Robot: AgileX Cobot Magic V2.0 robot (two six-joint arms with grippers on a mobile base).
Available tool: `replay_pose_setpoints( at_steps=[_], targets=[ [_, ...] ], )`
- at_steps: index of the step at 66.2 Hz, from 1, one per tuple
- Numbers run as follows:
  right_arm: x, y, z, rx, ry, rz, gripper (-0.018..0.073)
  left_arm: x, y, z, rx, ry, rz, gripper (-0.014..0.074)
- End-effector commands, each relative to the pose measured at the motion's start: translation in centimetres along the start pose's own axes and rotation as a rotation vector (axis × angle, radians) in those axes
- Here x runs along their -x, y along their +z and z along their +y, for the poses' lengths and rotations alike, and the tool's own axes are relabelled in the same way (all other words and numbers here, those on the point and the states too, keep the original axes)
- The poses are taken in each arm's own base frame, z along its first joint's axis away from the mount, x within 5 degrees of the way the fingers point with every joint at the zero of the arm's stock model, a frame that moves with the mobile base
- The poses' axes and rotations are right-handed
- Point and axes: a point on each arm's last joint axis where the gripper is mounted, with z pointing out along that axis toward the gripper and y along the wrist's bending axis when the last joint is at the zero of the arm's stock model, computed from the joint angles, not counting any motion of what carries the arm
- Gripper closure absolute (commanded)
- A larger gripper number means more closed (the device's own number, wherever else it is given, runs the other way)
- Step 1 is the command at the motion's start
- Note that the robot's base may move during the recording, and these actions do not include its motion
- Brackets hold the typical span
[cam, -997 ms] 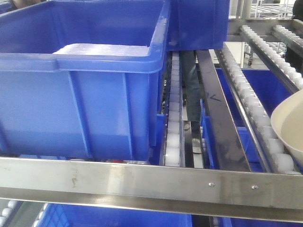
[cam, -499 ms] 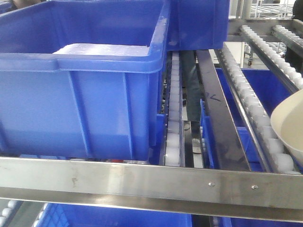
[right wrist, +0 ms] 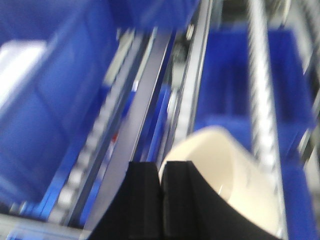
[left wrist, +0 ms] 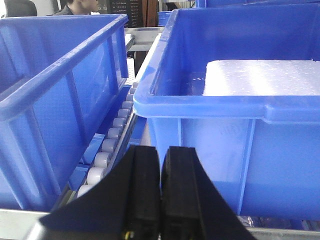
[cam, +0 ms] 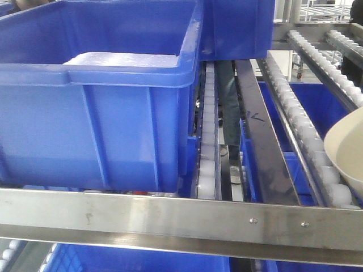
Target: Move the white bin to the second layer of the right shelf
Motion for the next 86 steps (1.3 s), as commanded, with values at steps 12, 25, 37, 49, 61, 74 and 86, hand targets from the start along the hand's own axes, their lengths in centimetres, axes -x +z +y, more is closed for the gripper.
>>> replay_pose_setpoints(
  at_steps=[12,25,37,49,61,74,86],
  targets=[
    [2.0,-0.8,-0.1,-0.039,0.006,-0.182,0.0487,-0.4,0.0,0.0,0.005,-0.009,-0.067,0.0512],
    [2.1,-0.8,-0.2,-0.046,0.005,-0.194,0.0487,-0.4,0.0,0.0,0.005,-0.009,-0.067,0.0512],
    [0.8,-0.2,-1.2,-0.127,-0.069,-0.168,0.0487,-0.4,0.0,0.0,0.005,-0.009,-0.067,0.0512],
    [-1.0,-0.4,-2.1,-0.200,-0.128,-0.170,0.0487,-0.4,0.0,0.0,0.005,-0.009,-0.067,0.0512],
    [-3.2,0.2,-2.5,-0.141,-0.179,-0.244,0.0487,-0.4,0.0,0.0,0.005,-0.009,-0.067,0.0512],
    [-6.1,0.3,-2.7,-0.110,-0.215,-0.263,0.0487,-0.4,0.0,0.0,0.005,-0.009,-0.067,0.0512],
    [-9.1,1.1,-3.2,-0.104,-0.196,-0.246,0.0487,-0.4,0.0,0.0,0.005,-0.009,-0.067,0.0512]
  ],
)
